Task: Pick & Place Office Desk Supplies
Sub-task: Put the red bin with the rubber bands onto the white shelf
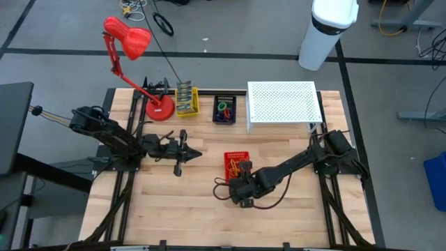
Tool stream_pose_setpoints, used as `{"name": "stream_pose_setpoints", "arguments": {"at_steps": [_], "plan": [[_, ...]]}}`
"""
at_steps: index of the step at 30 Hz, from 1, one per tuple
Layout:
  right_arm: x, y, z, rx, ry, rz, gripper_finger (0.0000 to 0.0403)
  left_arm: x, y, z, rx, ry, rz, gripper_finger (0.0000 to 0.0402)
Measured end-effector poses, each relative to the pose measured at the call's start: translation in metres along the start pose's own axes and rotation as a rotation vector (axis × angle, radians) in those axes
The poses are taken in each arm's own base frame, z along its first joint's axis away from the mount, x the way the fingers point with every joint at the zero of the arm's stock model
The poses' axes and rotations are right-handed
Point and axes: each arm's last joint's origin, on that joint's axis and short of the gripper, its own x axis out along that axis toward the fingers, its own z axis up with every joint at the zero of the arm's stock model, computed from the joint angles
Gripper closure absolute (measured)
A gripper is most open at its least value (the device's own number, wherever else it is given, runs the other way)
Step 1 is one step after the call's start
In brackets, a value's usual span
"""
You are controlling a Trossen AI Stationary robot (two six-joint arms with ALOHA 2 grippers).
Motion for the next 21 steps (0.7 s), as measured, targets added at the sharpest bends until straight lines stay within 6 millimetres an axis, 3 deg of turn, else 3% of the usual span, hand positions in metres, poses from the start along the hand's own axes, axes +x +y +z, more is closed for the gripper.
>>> {"name": "stream_pose_setpoints", "arguments": {"at_steps": [7, 12, 21], "plan": [[-0.001, -0.001, 0.001, -0.039, -0.013, -0.035, 0.0387, 0.0, 0.0, -0.001, -0.003, 0.006, 0.002, 0.0389], [-0.001, -0.001, 0.0, -0.051, -0.008, -0.028, 0.0375, 0.0, 0.0, -0.002, -0.009, 0.019, 0.002, 0.0389], [-0.012, -0.001, 0.005, -0.069, 0.018, -0.053, 0.0392, 0.0, 0.0, -0.002, -0.011, 0.023, 0.002, 0.0389]]}}
